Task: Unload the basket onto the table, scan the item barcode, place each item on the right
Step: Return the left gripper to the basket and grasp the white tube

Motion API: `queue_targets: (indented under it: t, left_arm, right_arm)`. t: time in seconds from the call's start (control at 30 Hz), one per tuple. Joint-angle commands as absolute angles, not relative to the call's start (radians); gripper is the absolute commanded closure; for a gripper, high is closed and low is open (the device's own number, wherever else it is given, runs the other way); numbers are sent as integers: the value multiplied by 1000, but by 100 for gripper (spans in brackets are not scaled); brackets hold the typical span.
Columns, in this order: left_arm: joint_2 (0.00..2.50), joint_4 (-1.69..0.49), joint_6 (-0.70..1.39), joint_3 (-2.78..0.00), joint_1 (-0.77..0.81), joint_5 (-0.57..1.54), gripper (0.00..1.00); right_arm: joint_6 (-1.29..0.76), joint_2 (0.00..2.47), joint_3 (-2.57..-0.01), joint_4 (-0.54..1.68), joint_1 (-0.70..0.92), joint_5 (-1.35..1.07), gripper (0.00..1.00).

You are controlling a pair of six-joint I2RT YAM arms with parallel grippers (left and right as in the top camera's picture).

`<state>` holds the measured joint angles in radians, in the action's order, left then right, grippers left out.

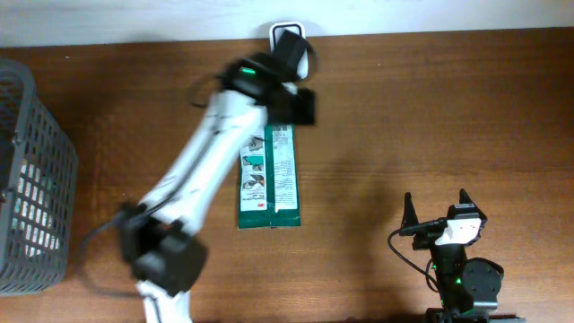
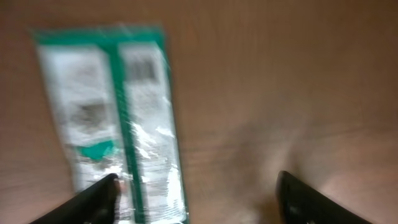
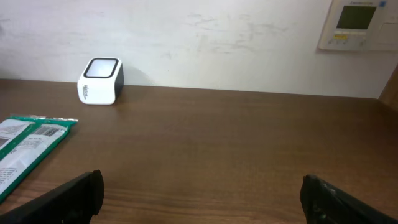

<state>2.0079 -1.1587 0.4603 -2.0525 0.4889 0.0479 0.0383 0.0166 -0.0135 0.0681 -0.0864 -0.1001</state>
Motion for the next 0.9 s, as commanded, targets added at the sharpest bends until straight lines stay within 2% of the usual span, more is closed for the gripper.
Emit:
queue_targets:
  t: [0.0, 0.1, 0.27, 0.47, 0.63, 0.73, 0.87]
  left_arm:
    - [1789, -1173, 413, -2080, 318, -66, 44]
    - [1666, -1200, 413, -2080, 161, -155, 50]
    - [1548, -1235, 413, -2080, -167, -204, 46]
    - [1563, -1242, 413, -2076, -524, -161, 40]
    - [1655, -1202, 310, -2075, -709, -149, 33]
    - [1741, -1209, 183, -2075, -776, -56, 36]
    - [1805, -1228, 132, -2067, -789, -40, 39]
  right_arm:
    - [45, 15, -6, 68, -92, -112, 2]
    - [45, 15, -6, 68, -92, -112, 2]
    - [45, 15, -6, 68, -92, -112, 2]
    - [45, 15, -6, 68, -92, -112, 2]
    - [45, 15, -6, 68, -92, -112, 2]
    - [45, 15, -6, 68, -92, -112, 2]
    - [45, 15, -6, 68, -92, -113, 2]
